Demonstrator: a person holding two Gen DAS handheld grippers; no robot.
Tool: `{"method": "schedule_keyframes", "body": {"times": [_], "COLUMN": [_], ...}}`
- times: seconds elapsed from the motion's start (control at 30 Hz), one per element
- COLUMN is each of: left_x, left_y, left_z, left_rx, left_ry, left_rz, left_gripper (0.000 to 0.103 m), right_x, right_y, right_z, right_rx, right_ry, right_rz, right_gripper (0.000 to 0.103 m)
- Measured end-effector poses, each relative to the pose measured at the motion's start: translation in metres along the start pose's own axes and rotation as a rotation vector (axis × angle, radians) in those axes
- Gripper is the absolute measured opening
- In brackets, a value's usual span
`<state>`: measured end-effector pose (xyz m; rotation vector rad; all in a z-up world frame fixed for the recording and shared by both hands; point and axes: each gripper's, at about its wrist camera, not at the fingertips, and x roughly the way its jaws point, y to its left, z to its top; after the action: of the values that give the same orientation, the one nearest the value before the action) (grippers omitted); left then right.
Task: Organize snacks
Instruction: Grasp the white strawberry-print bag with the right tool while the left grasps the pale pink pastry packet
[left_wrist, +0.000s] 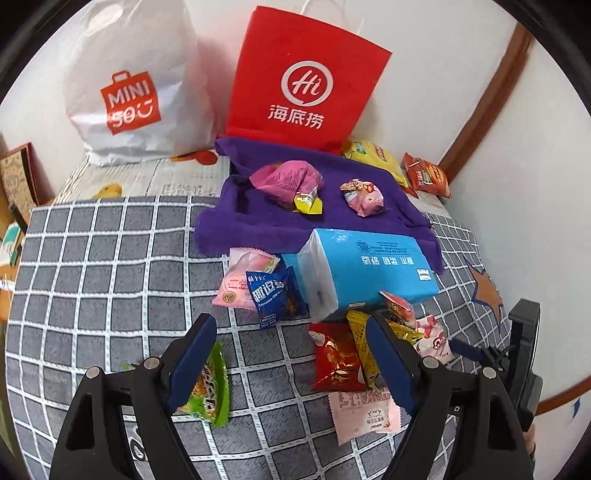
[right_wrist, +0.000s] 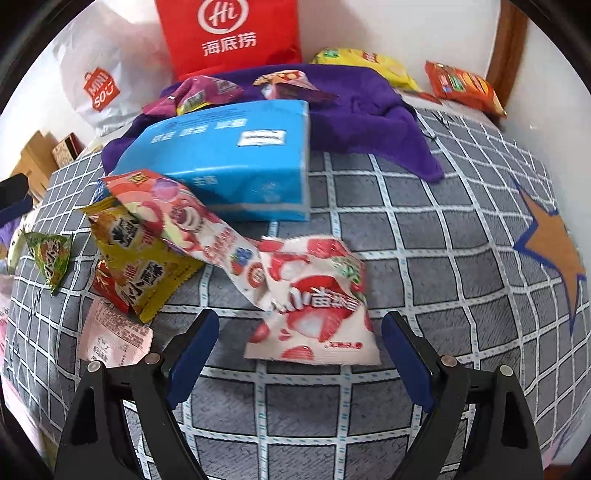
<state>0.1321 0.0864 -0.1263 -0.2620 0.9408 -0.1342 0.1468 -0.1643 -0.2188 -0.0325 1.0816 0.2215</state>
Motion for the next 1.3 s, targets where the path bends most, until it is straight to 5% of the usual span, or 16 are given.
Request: {"method": "schedule_keyframes", "body": {"times": [0.27,0.37,0.93,1.3], "left_x": [0.008,0.008,0.053,0.067], "left_y": [-0.009,-0.008,-0.042,-0.076], "left_z": [-0.004,-0.005,-0.070,-0.088], "left_rx": [0.017,0.015,0.074,0.149], "left_ry": [0.023,0.020,0.188,0.185], "left_rz": [0.015,0.032,-0.026,0.015], "left_gripper": [0.081,0.081,0.081,0.082], "right_x": [0.012,0.012,-0.001,-0.008], "right_y": [-0.005,-0.009,-0.028,-0.053], "right_z": [0.008,0.013,-0.003,-0.019], "right_rx": [-0.017,-0.020,-0.055,-0.023], "right_ry": [-0.005,-0.025,-0.054,-0.111], "right_rz": [-0.031,-0.044,0.004,0.032], "right_gripper": [0.078,0.054,0.055,0.055]}}
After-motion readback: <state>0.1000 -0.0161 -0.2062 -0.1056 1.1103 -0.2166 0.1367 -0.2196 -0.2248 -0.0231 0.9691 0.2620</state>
